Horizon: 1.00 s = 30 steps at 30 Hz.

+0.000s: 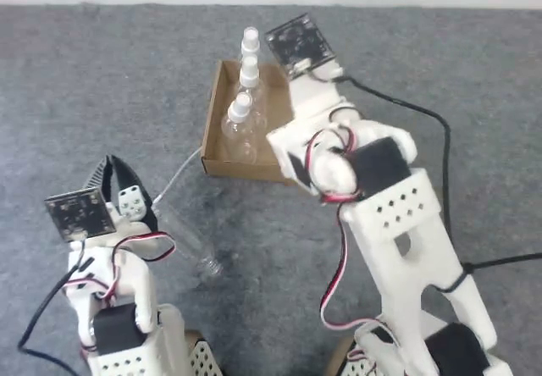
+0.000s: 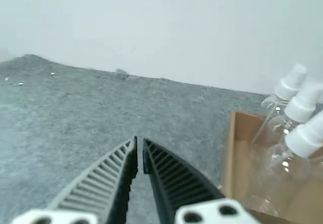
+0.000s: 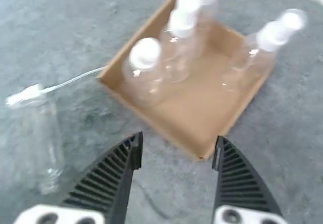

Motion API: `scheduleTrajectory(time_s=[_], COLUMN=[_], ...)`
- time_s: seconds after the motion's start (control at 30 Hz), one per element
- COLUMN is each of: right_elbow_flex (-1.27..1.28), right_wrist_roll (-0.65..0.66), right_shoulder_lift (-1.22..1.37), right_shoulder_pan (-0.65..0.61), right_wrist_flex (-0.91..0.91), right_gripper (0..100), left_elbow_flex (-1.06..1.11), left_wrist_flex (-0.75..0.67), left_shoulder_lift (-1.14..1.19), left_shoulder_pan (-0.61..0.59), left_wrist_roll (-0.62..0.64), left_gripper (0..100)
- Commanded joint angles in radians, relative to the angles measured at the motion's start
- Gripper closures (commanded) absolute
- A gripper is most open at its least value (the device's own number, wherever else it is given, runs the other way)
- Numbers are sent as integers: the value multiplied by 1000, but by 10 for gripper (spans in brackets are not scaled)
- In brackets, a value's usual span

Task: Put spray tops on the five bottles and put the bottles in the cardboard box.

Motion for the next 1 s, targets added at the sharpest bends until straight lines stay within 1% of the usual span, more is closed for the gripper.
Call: scheduleTrajectory(time_s=[0.0,0.1,0.3,0.43,0.47,0.6,0.67,0.73,0.83,0.9,0.97], right_elbow_flex=[-68,-66,-44,-8,6,84,135,192,275,313,328], right_wrist_roll=[-5,-12,-15,-18,-38,-163,-203,-222,-249,-252,-253], right_shoulder_lift=[-58,-56,-48,-48,-48,-47,-47,-47,-47,-45,-44], right_shoulder_pan=[-73,-134,-252,-306,-314,-328,-343,-360,-380,-394,-407], right_wrist_flex=[28,45,38,12,-5,-136,-216,-309,-441,-499,-532], right_gripper=[815,815,812,812,812,811,811,811,811,811,811], left_elbow_flex=[-19,-19,-13,-12,-12,30,36,36,42,44,42], left_wrist_flex=[-54,-64,-2,69,81,71,66,69,69,78,91], left_shoulder_lift=[-20,-20,-20,-20,-20,-20,-20,-20,-20,-20,-20], left_shoulder_pan=[-66,-123,-295,-348,-354,-356,-374,-391,-408,-419,-420], left_wrist_roll=[11,5,8,9,9,6,6,9,11,11,11], left_gripper=[980,980,980,980,980,980,979,956,885,855,848])
